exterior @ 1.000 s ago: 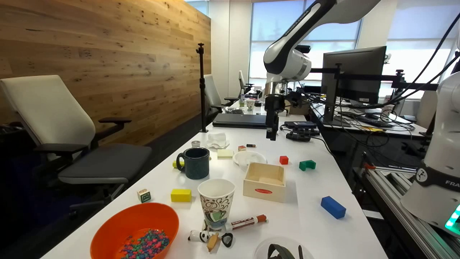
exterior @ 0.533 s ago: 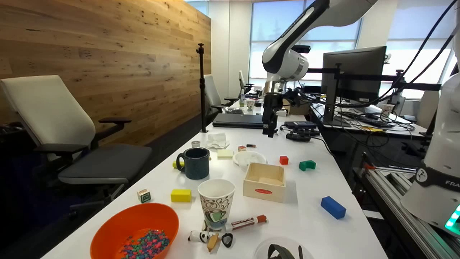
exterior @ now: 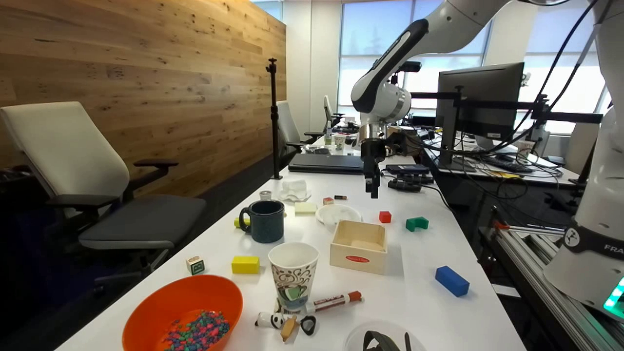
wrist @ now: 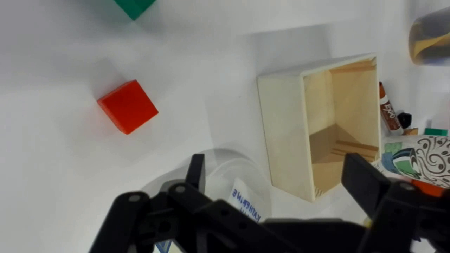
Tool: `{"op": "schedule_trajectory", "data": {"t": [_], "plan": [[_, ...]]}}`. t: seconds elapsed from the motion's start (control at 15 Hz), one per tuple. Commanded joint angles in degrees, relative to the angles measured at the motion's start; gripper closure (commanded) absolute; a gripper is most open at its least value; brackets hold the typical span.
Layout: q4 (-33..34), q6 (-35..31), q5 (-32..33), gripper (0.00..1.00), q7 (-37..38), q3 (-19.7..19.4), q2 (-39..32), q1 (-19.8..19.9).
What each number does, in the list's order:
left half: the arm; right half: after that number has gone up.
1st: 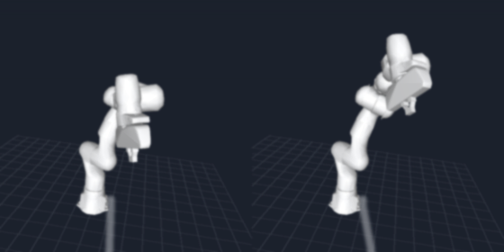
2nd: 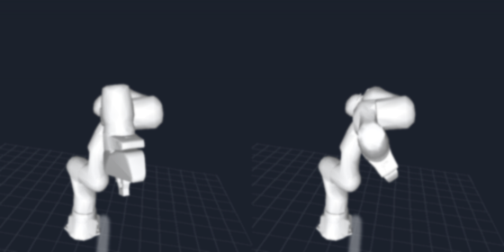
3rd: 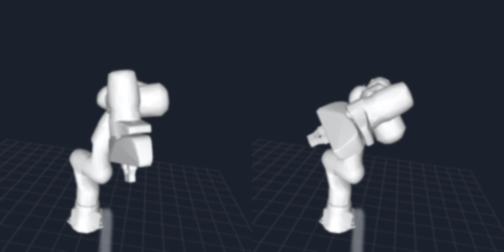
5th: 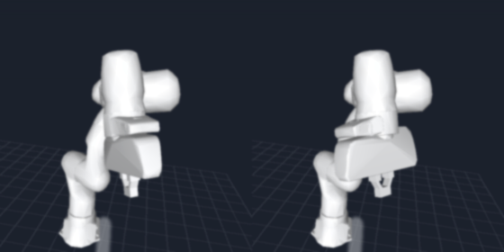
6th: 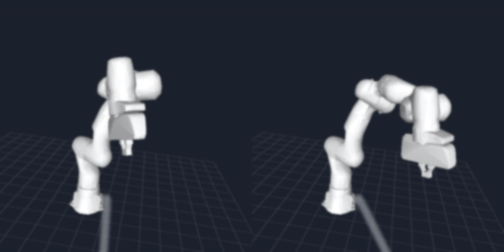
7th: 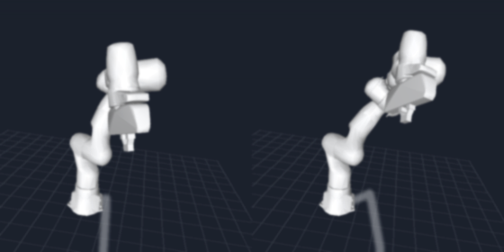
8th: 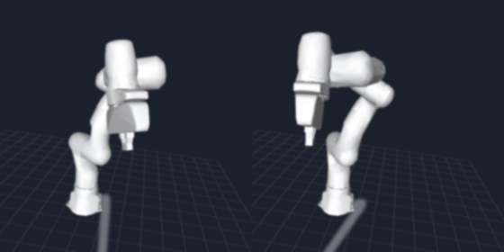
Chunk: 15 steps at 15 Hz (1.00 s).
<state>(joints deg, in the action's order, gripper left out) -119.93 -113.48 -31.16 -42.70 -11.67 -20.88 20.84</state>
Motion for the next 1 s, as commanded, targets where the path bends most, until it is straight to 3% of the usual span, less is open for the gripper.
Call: {"op": "schedule_trajectory", "data": {"t": [0.0,0.33,0.93], "plan": [[7.89,9.15,1.61,0.00,-4.17,0.82,-5.32,4.01],[14.92,15.32,1.82,0.00,-5.87,1.03,-9.99,6.31],[21.53,9.28,1.15,0.00,0.09,3.12,-16.47,5.38]]}}
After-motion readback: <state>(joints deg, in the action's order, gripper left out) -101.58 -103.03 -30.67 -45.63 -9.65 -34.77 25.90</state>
